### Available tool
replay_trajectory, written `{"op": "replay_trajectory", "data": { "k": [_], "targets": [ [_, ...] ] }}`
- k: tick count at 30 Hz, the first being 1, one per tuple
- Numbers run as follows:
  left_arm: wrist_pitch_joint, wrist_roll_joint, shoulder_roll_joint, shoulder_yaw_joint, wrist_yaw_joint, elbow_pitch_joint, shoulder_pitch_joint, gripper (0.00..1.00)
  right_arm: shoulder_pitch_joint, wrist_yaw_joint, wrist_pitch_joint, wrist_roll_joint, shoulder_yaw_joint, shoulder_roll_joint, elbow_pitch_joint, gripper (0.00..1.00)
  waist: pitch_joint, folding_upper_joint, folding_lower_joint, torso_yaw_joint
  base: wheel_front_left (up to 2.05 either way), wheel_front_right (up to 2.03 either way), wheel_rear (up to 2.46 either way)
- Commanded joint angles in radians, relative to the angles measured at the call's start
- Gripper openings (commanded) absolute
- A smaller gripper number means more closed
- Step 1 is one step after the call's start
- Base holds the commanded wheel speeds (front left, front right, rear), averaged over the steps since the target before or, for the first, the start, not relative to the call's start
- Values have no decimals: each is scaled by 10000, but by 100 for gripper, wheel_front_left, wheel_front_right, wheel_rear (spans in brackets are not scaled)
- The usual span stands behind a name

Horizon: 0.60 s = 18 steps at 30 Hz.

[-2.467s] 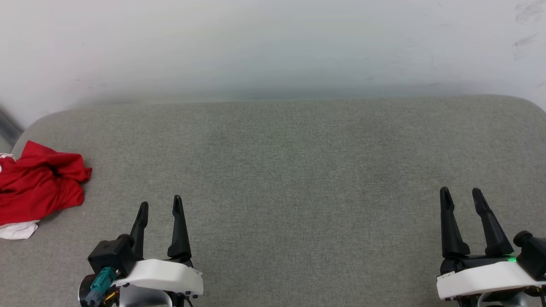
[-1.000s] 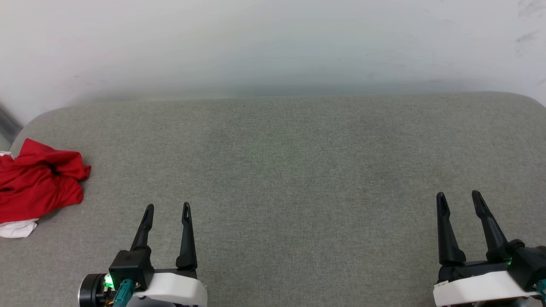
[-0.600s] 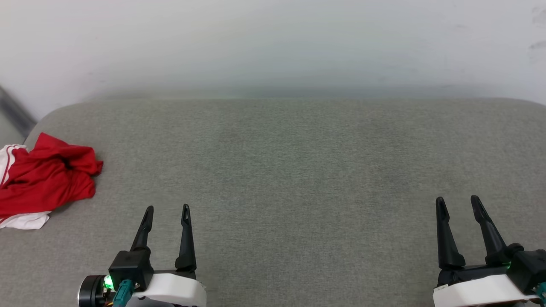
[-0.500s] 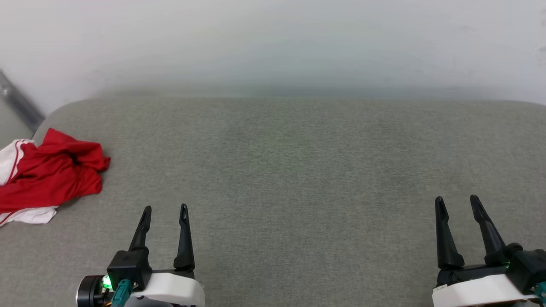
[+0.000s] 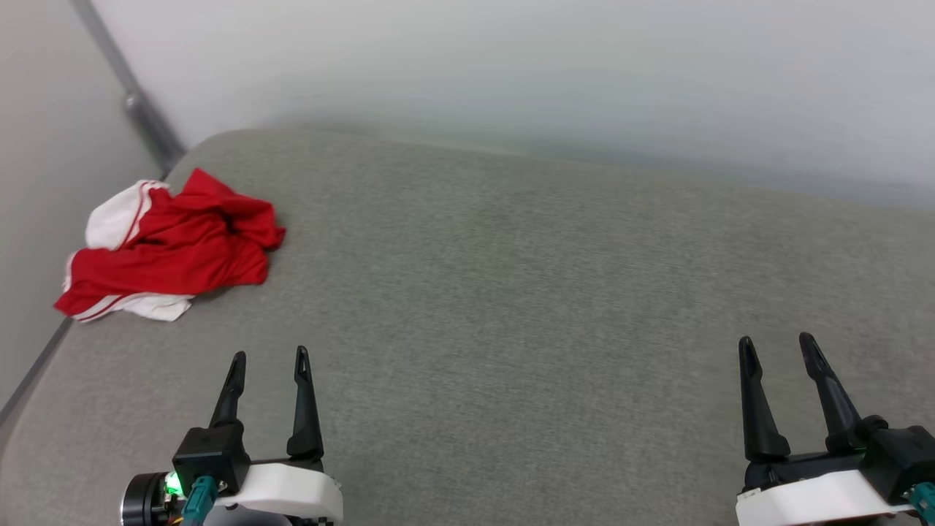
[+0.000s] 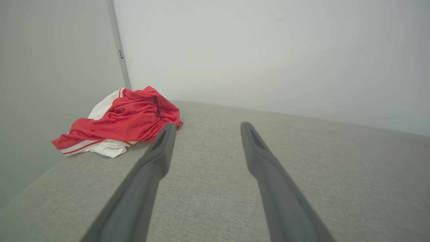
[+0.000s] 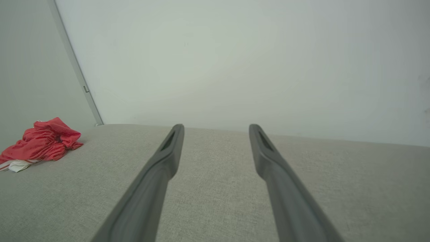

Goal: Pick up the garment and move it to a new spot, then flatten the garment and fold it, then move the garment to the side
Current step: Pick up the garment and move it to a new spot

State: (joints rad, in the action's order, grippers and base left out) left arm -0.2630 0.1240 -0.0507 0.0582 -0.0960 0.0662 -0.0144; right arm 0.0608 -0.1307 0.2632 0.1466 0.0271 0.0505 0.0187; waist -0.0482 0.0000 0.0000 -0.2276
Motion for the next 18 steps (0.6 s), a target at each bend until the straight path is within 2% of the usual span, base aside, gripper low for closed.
{"op": "replay_trajectory", "data": {
  "k": [1,12,18],
  "targets": [
    [-28,-50,9,-34,-23,14,80,100,26,0,25,-58,2,-6,32,100,-32,0,0,-445,0,0,0],
    [-28,37,9,-326,-280,-43,37,100,-6,0,25,-272,-49,-6,86,100,-155,0,0,-1841,0,0,0],
    [-28,49,10,-459,-290,-39,-41,100,-10,1,25,-299,-54,-6,71,100,-166,0,0,-2327,0,0,0]
  ]
}}
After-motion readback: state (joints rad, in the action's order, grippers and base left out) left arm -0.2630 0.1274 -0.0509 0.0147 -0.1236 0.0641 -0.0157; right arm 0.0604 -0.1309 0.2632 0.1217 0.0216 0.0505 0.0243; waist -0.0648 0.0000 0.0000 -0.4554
